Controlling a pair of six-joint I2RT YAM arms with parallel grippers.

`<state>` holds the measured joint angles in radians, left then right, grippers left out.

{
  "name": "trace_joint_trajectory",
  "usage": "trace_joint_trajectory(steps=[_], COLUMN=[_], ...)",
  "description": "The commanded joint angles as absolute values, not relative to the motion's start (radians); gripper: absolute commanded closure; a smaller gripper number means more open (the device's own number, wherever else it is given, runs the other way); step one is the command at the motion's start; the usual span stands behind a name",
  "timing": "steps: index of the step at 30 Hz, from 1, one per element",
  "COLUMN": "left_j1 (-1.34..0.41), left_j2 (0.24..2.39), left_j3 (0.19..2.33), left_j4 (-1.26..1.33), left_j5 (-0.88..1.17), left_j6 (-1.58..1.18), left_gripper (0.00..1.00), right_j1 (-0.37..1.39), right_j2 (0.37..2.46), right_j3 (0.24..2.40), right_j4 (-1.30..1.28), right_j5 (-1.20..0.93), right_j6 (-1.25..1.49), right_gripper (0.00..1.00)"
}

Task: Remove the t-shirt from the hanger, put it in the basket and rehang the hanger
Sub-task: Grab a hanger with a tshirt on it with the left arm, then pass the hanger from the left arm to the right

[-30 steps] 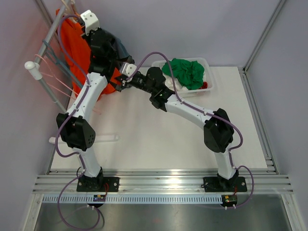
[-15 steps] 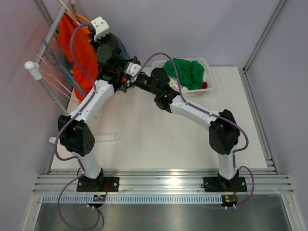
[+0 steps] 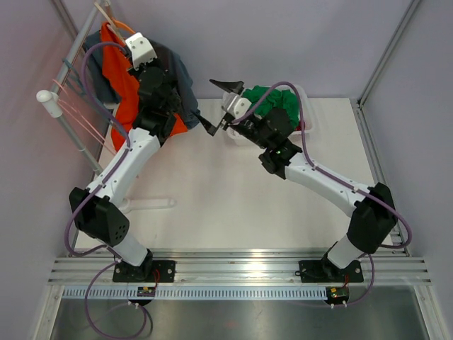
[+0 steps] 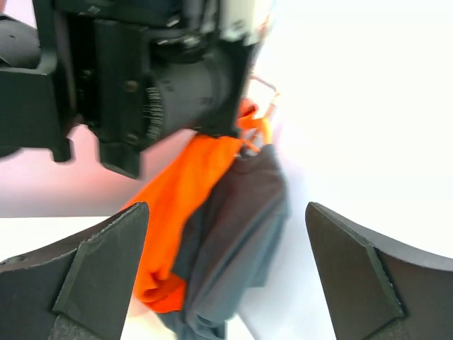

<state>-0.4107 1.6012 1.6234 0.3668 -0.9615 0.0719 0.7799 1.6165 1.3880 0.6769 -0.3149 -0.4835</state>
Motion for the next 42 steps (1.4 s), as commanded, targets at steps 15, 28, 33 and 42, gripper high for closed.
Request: trace_joint_trajectory(steps=[15,28,33,42], left_j1=[-0.434,-0.446,-0.446,-0.446], left_j2=[1.315,0.915,0.807,0.707], left_j3=[1.575,1.384,1.304,1.242], left_j4=[-0.076,-0.22,-0.218,-0.354], left_j5=[-0.594,0.026,0.193,0.416], left_j6=[-0.346,-0.224,-0.155,0.032], left_gripper=[1.0,1.0,1.0,1.0], right_j1=[0.606,0.584,0.583,0.584], right_j2=[1.402,1.349,1.286,1.175], right_j3=[1.296,1.364,1.35,1.269], right_j4=[0.671,0.394,0.295,0.201], right_j5=[-0.152,-0.13,-0.173,-0.397], right_j6=[-0.316,-0.204,-0.173,-0.205], right_gripper=[0.01,0.01,0.01,0.01])
